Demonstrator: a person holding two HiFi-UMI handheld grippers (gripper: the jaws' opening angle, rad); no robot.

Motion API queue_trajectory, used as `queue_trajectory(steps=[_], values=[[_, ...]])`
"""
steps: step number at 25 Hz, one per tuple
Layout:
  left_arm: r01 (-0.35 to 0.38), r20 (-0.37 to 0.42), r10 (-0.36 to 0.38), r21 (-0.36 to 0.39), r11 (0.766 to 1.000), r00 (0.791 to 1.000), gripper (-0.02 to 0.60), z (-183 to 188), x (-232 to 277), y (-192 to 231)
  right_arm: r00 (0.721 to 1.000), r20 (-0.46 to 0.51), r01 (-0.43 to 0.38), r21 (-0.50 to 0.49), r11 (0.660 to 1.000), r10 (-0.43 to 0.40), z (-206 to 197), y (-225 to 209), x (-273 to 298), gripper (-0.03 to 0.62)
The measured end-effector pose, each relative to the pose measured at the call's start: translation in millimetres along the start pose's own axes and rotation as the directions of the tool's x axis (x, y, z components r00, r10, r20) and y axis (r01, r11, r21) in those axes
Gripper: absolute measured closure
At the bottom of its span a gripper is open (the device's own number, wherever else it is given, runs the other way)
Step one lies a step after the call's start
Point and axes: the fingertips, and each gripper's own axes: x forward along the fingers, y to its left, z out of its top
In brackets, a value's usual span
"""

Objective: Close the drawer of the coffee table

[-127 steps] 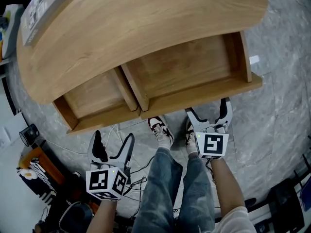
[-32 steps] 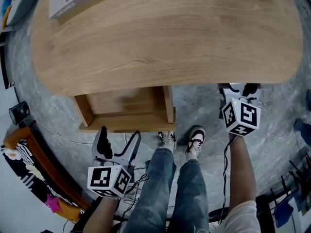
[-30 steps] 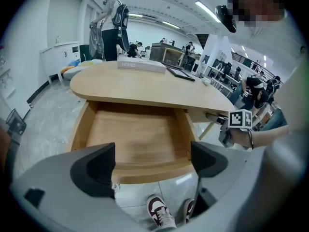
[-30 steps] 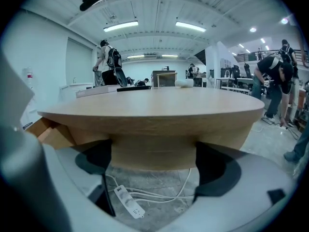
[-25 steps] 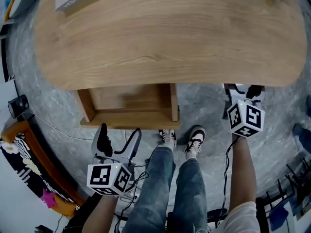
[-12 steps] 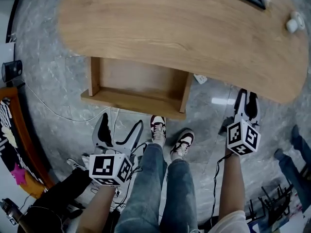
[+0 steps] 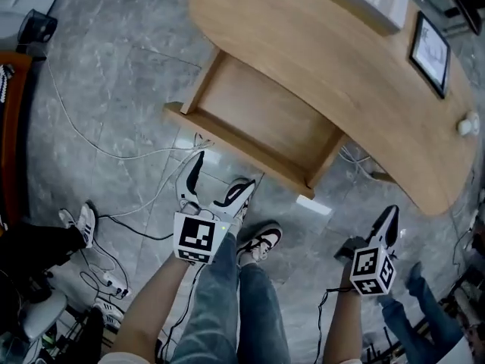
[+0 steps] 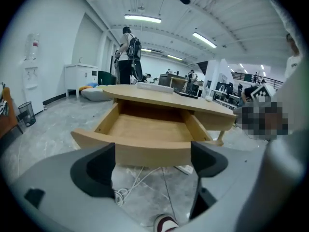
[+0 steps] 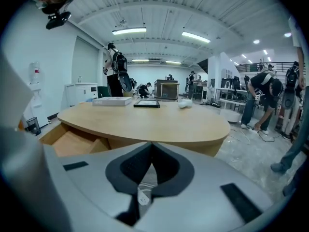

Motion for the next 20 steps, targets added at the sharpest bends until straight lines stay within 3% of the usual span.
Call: queue_trajectory(steps=[3, 7, 20], values=[[0.013, 0.022, -0.014, 0.053, 0.999, 1.0, 0.092, -18, 20, 4, 1.0, -0.016, -0.022, -0.043, 0.999, 0.022, -2, 7, -11, 0.592], [0.011, 0.037, -0.013, 0.052, 0.999, 0.999, 0.094, -35, 46, 14, 0.998, -0.04, -0.061, -0.11, 0.992, 0.057, -11, 21, -12, 0.592], [0.035, 0.113, -0.037, 0.022, 0.999, 0.993, 0.098, -39, 63, 19, 0.994, -0.099, -0.045, -0.084, 0.995, 0.037, -34, 31, 0, 0.592]])
